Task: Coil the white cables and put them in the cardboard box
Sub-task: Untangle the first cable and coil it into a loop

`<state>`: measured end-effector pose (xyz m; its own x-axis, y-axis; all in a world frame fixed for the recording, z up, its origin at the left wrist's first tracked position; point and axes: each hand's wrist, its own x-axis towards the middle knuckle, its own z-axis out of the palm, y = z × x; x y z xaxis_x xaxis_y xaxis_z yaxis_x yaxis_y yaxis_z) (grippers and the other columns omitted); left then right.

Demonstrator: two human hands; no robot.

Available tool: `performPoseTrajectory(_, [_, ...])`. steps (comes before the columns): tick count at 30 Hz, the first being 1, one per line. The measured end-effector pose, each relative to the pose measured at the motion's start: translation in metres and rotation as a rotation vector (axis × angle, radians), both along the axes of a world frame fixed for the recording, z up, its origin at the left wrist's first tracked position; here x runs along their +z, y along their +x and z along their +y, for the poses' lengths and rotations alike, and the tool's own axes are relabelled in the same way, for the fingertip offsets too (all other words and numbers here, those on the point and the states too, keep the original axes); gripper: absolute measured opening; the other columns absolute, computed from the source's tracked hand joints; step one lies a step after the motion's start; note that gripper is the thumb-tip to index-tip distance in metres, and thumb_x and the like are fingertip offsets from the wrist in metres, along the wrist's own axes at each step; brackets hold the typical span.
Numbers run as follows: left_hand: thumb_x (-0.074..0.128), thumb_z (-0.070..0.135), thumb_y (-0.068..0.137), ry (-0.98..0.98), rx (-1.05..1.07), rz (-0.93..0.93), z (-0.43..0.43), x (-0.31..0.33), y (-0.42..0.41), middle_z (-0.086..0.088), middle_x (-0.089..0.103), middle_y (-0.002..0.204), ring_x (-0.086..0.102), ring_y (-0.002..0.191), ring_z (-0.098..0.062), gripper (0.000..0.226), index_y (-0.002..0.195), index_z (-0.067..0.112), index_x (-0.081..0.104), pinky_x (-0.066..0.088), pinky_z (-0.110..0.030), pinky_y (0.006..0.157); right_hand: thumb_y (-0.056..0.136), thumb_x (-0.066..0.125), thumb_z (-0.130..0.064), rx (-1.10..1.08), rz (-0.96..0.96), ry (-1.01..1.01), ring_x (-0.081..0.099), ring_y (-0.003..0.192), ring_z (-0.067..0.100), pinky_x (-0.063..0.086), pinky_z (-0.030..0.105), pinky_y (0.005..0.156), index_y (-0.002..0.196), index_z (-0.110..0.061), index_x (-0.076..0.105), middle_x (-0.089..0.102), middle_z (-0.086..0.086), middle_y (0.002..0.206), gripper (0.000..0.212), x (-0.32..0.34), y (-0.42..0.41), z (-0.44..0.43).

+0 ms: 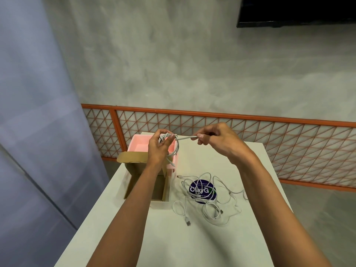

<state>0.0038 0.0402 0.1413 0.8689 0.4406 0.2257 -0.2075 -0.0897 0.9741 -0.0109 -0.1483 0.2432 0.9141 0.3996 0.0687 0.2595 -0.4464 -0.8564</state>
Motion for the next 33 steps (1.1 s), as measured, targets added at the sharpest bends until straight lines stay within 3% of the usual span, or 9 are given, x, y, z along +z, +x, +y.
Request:
performPoseTrajectory(5, [0.063,0.022,0.089,-0.102,-0.158,0.074,0.0,0.004,-0.004,-0.003,0.058,0.088,0.049,0.067,-0.011,0.017,0.102,0.015,0.055,0.042,-0.018,0.045,0.097,0.048,-0.008,-0.071,0.068,0.175,0.05,0.077,0.012,0.04,0.022,0.076,0.09,-0.008,0.066,0.059,-0.001,0.074,0.02,-0.002,0.012,-0.006])
performPoseTrajectory(12, [0.064,0.015,0.084,-0.259,-0.459,0.089,-0.001,0.006,-0.016,0.0,0.048,0.073,0.033,0.045,-0.005,0.011,0.092,0.017,0.058,0.037,-0.018,0.042,0.101,0.04,-0.011,-0.138,0.091,0.205,0.049,0.068,0.007,0.04,0.017,0.069,0.098,-0.006,0.065,0.057,-0.002,0.074,0.025,-0.004,0.023,-0.011])
performPoseTrajectory(18, [0.074,0.017,0.072,-0.175,-0.497,0.127,-0.005,0.012,-0.023,0.001,0.061,0.085,0.048,0.06,-0.007,0.033,0.097,0.017,0.053,0.037,-0.018,0.044,0.101,0.039,-0.009,-0.132,0.105,0.228,0.047,0.066,0.009,0.039,0.02,0.069,0.086,-0.009,0.064,0.055,-0.001,0.072,0.029,-0.011,0.03,-0.015])
performPoseTrajectory(22, [0.072,0.005,0.078,-0.165,-0.429,0.127,-0.007,0.016,-0.022,-0.003,0.066,0.092,0.055,0.071,-0.012,0.029,0.096,0.018,0.053,0.04,-0.02,0.044,0.101,0.039,-0.01,-0.15,0.129,0.222,0.05,0.069,0.011,0.039,0.023,0.074,0.077,-0.017,0.062,0.057,-0.003,0.071,0.034,-0.02,0.035,-0.02])
performPoseTrajectory(24, [0.072,0.006,0.079,-0.191,-0.428,0.128,-0.007,0.018,-0.021,-0.003,0.067,0.093,0.055,0.073,-0.013,0.029,0.096,0.02,0.054,0.04,-0.02,0.045,0.101,0.04,-0.01,-0.163,0.117,0.183,0.052,0.074,0.013,0.04,0.023,0.074,0.082,-0.016,0.062,0.06,-0.003,0.075,0.029,-0.025,0.035,-0.025])
performPoseTrajectory(28, [0.072,0.005,0.079,-0.208,-0.433,0.159,-0.01,0.021,-0.02,-0.004,0.065,0.094,0.057,0.08,-0.014,0.044,0.116,0.024,0.058,0.043,-0.021,0.048,0.099,0.045,-0.012,-0.112,0.039,0.072,0.053,0.082,0.013,0.04,0.022,0.07,0.106,-0.016,0.064,0.067,0.004,0.09,0.021,-0.04,0.033,-0.03])
performPoseTrajectory(33, [0.063,-0.003,0.083,-0.374,-0.54,0.187,-0.014,0.027,-0.021,0.002,0.065,0.076,0.047,0.048,-0.003,0.027,0.104,0.015,0.063,0.043,-0.017,0.045,0.09,0.062,-0.025,-0.128,-0.118,0.029,0.05,0.07,-0.001,0.038,0.018,0.066,0.103,-0.018,0.073,0.064,-0.007,0.082,0.018,-0.048,0.03,-0.026])
